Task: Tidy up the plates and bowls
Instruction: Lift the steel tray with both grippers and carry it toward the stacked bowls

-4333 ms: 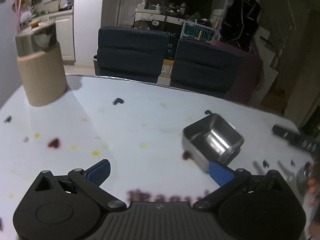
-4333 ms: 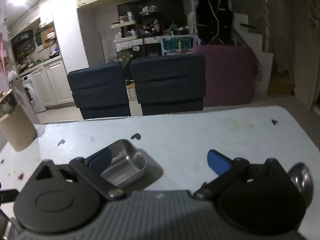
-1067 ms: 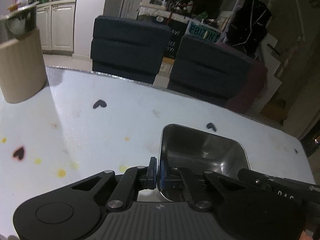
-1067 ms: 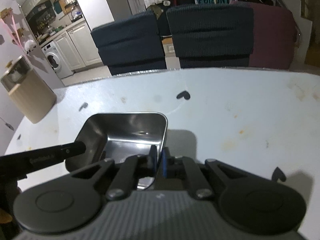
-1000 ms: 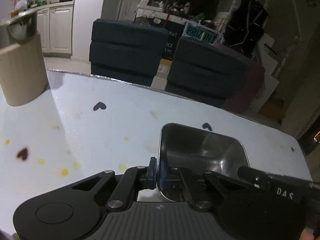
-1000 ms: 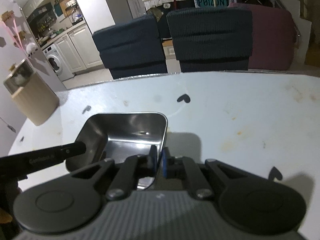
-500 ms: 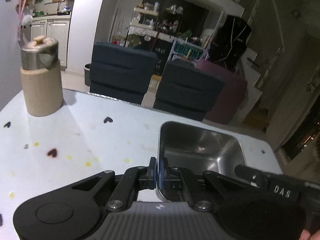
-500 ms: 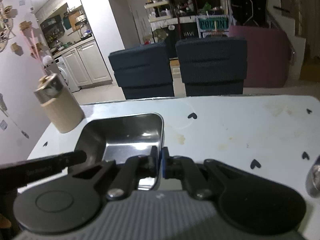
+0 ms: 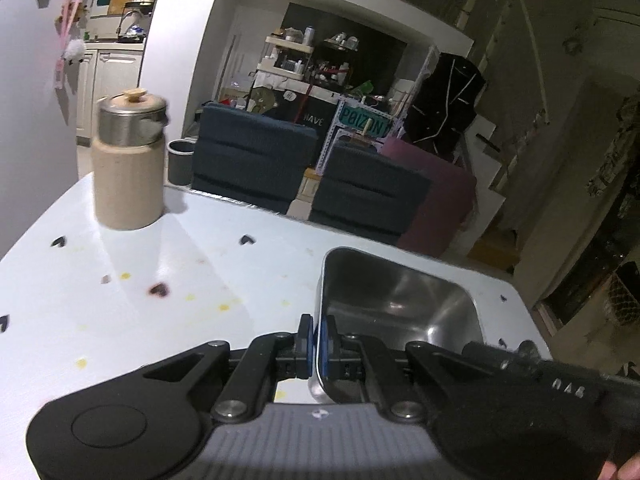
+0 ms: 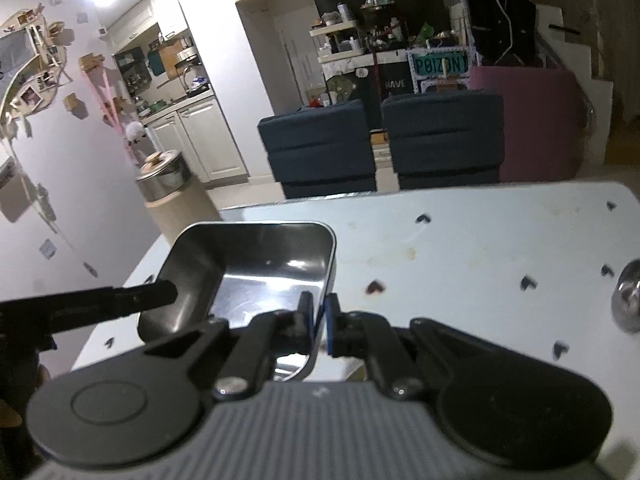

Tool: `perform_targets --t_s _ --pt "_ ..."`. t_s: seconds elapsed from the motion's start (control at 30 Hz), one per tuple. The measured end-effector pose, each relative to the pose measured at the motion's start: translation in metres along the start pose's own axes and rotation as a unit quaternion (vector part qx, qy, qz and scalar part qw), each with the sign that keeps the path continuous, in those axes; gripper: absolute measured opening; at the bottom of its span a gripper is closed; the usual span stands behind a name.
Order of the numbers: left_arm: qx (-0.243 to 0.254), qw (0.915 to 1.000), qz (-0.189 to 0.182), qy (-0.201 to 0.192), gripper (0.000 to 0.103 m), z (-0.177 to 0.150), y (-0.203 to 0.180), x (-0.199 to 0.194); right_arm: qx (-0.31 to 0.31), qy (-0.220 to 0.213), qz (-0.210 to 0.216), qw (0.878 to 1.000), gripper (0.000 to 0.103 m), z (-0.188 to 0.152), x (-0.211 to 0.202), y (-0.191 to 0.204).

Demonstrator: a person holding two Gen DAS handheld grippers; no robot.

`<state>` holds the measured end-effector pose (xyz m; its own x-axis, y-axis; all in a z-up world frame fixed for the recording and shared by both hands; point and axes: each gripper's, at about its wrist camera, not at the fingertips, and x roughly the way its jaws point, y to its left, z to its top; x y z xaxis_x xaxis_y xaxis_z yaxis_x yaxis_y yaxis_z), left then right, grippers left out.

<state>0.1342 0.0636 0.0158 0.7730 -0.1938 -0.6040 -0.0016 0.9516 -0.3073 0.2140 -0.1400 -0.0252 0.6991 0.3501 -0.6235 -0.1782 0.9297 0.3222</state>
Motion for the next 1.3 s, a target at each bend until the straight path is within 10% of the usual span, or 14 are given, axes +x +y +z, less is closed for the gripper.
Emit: perform_targets --t_s 1.3 --pt "0.009 0.9894 0.121 0.080 0.004 -0.035 0.118 0.017 0.005 0.098 0.064 0.993 0.009 -0.062 0.079 0.080"
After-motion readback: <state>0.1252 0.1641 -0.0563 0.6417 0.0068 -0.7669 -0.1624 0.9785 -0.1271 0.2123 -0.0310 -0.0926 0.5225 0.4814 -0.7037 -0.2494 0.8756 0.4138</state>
